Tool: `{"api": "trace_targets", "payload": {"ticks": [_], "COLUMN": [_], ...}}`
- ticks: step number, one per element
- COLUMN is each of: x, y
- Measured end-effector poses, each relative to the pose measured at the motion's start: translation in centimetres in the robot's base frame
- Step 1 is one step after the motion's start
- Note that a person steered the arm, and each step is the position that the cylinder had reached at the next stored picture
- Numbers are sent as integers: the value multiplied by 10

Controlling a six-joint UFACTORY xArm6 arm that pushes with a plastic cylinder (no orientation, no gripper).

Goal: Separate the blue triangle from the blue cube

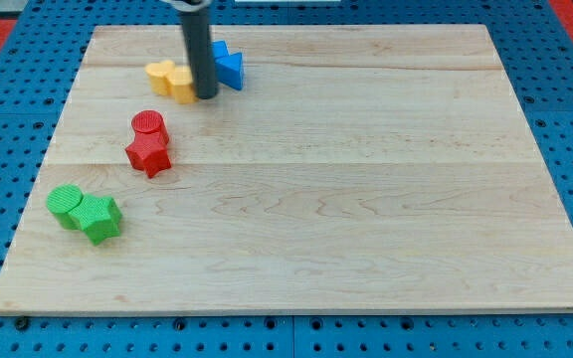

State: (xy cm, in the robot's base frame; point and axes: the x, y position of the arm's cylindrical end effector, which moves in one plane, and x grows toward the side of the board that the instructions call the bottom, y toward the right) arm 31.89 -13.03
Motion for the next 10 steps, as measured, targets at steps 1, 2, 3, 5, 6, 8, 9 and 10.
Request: {"api": "trace_targets", "payload": {"ticks": [1, 2, 3, 5, 6, 8, 9, 10], "x": [-14, -50, -88, -92, -84, -41, -29, -25], "y": [-46, -45, -21, 76, 65, 45, 24, 57]}}
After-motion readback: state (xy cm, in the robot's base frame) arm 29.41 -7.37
